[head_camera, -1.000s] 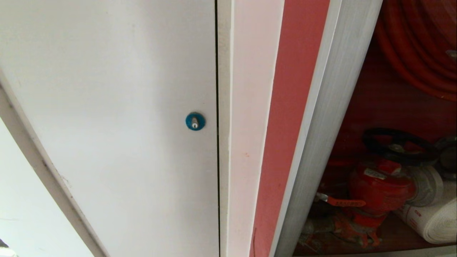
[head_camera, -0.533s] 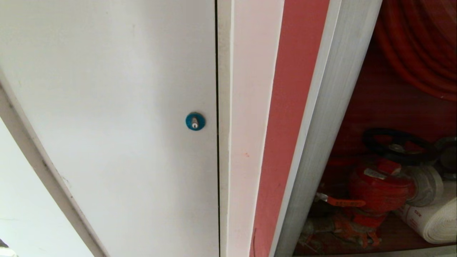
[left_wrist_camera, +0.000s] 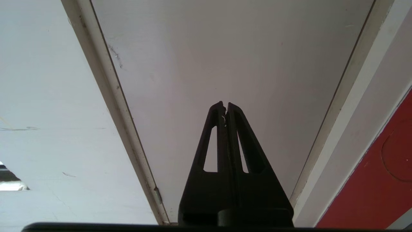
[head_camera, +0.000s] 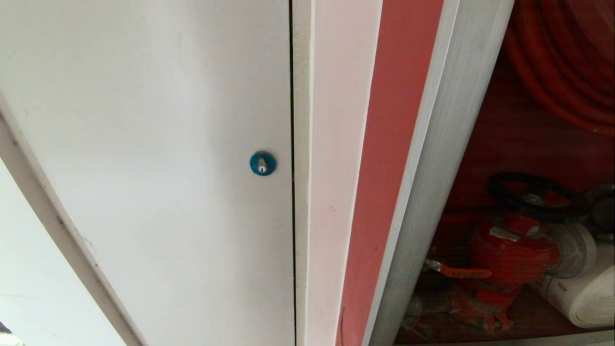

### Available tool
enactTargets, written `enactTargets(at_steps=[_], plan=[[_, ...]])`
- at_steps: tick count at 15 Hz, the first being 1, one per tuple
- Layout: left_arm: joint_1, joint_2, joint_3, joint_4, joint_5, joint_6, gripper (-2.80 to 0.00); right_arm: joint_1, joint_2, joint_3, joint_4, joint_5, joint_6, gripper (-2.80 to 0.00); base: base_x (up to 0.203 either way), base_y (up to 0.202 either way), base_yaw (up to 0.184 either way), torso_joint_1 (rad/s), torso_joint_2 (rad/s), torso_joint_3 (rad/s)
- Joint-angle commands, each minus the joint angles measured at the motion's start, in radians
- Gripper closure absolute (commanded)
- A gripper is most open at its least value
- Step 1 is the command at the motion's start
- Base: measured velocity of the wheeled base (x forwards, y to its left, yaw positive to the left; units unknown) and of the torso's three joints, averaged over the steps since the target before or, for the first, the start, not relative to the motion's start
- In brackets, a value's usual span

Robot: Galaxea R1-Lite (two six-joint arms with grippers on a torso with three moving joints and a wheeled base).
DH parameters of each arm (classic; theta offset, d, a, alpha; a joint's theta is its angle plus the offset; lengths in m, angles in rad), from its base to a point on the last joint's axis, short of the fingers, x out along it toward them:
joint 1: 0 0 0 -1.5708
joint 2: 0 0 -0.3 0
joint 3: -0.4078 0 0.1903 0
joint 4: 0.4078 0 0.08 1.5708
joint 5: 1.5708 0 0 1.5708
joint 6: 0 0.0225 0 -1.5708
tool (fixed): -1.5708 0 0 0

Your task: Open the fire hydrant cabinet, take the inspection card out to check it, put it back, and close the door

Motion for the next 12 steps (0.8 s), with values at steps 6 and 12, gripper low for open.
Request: enactTargets(at_steps=[6,12], plan=[[0.0,0.0,0.008,-0.001,0.0,0.002,0.0,-0.199,-0.04,-0.25,0.514,0.386,0.271,0.0,0.0,0.0,0.0,0.0,0.0,0.0],[0.0,0.0,0.008,0.001,0.0,0.0,0.0,-0.201,-0.041,-0.305,0.648,0.755,0.639,0.0,0.0,0.0,0.0,0.0,0.0,0.0]])
